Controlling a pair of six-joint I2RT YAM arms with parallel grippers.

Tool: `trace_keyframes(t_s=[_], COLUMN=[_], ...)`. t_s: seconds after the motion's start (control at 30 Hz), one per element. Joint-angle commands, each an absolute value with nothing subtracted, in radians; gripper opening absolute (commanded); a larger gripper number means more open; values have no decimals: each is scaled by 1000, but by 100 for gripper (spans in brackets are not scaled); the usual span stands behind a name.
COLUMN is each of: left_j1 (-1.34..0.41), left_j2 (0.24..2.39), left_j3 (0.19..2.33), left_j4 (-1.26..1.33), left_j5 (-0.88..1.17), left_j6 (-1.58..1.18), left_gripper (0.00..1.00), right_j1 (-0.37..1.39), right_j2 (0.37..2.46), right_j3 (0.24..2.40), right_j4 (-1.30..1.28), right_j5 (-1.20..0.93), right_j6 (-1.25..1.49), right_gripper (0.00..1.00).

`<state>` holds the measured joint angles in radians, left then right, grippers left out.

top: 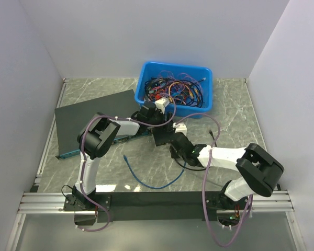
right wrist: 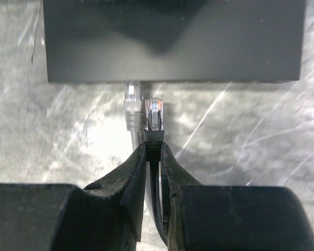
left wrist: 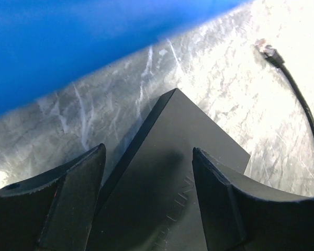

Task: Insert the plug into the switch port

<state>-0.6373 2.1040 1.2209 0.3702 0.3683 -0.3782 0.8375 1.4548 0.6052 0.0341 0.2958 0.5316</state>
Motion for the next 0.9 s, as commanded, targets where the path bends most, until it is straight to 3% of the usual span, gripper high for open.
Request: trace_keyframes(t_s=[0.0, 0.63, 0.87], left_j1=[-647, -655, -657], left_j2=[2094, 1934, 1974], left_j3=[1157, 960, 1034], left_j4=[359, 347, 308], left_j5=[430, 391, 379], left_j6=[-379, -396, -373], left_gripper=[73, 73, 72], right_j1=[888, 926, 925], right_j2=[1414, 1450, 1479], right_j3=[591, 623, 655], right_j4=[11, -94, -146], right_j5=[347, 390, 451], right_j6=[578, 635, 652], right_gripper=[0, 0, 0])
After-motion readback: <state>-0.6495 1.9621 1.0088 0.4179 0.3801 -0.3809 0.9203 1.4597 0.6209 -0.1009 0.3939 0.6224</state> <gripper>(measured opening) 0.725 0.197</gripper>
